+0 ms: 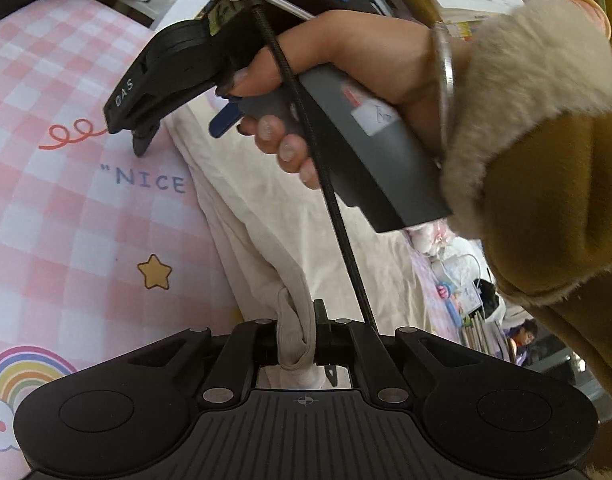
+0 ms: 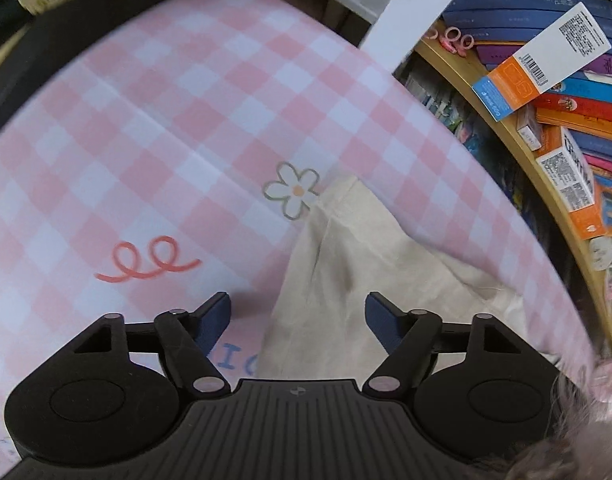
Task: Fold clothes
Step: 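Lift the shirt edge with both grippers and fold it over onto the shirt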
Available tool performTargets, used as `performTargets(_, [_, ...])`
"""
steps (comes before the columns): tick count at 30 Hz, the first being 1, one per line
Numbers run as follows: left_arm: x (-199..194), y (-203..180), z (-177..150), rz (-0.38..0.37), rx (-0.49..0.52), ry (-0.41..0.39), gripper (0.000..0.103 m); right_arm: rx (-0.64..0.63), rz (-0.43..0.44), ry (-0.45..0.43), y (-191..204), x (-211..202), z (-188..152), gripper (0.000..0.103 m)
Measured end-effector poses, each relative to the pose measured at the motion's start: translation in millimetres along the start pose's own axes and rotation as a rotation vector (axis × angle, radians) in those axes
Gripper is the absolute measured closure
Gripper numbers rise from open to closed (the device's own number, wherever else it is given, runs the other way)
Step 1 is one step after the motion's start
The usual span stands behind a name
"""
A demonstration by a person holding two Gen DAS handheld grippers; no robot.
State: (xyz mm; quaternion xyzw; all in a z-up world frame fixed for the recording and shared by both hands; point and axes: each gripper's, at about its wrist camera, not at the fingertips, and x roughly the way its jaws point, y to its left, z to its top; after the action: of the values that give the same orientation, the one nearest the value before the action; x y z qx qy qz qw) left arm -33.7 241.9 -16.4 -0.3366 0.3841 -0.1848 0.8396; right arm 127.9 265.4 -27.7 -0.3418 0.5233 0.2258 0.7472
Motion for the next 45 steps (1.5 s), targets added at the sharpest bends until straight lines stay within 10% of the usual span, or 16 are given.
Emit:
performTargets(3, [1.2, -2.5, -0.7, -0.003, 0.014, 0.005, 0.097, 0.011, 0.017, 0.005, -5.6, 1.9, 0.0, 0.038])
performTargets(5, [1.0, -6.5, -2.0, -0.004, 0.037, 0.008, 0.097, 0.024, 0.026, 0.014, -10.7, 1.7, -1.4, 0.075])
performTargets(9, [-0.2, -17.9, -4.4, 0.001, 0.104, 0.004, 0.097, 0.062, 0.044, 0.013, -25.9, -4.6, -6.6, 0.095])
performTargets(28, [26.6, -116.4, -22.5, -0.041, 0.365, -0.010, 0.097, 0.243, 0.120, -0.230, -182.4, -97.5, -100.3, 0.096])
performTargets(45, [152.6, -219.5, -90.0, 0.102, 0.405, 0.043, 0.097, 0.292, 0.278, -0.437, -346.4, -84.3, -236.9, 0.096])
